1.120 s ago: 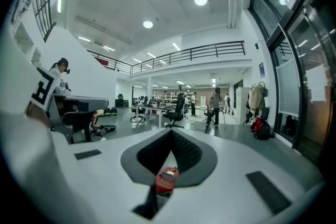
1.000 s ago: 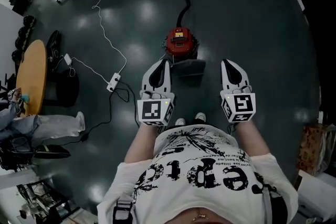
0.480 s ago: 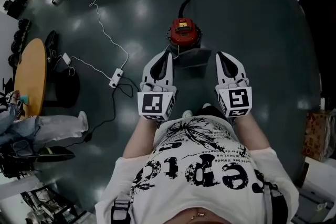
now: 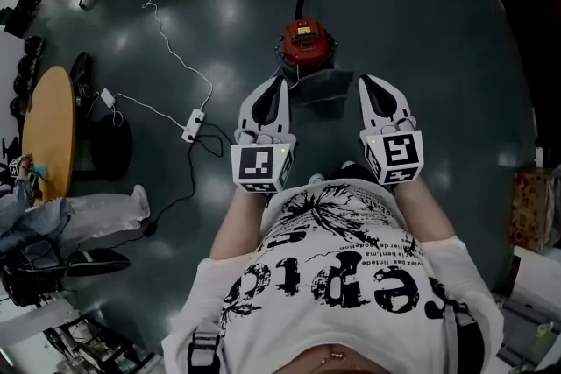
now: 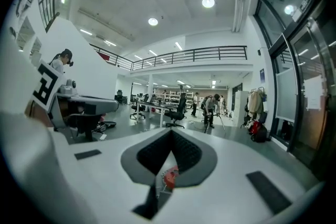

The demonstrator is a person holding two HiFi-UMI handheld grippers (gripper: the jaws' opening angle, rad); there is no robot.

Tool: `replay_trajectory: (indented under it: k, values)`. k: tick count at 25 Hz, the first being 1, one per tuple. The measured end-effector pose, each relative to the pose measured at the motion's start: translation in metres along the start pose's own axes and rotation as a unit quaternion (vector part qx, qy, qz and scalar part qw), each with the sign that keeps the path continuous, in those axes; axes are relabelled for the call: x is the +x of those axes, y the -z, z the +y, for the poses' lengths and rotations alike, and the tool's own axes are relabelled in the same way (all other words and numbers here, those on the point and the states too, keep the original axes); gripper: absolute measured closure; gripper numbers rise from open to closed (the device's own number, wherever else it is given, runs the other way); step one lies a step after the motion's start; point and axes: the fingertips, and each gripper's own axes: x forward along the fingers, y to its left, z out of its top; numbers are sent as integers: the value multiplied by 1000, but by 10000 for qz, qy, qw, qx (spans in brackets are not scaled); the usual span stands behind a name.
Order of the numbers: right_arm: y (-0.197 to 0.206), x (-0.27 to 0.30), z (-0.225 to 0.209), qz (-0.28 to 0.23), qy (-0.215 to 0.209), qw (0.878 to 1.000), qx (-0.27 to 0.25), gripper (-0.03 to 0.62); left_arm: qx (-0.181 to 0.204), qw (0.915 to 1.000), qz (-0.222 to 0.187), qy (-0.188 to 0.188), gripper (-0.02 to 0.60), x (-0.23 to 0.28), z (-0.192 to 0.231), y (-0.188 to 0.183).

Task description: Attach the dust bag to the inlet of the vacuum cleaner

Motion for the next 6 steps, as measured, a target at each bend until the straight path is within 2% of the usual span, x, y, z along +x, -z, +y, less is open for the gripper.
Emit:
replay_trajectory:
  k: [6]
  values:
    - [0,-4,6,51,63,9999,-81,592,-15,9999,-17,103,578,-5,0,-1]
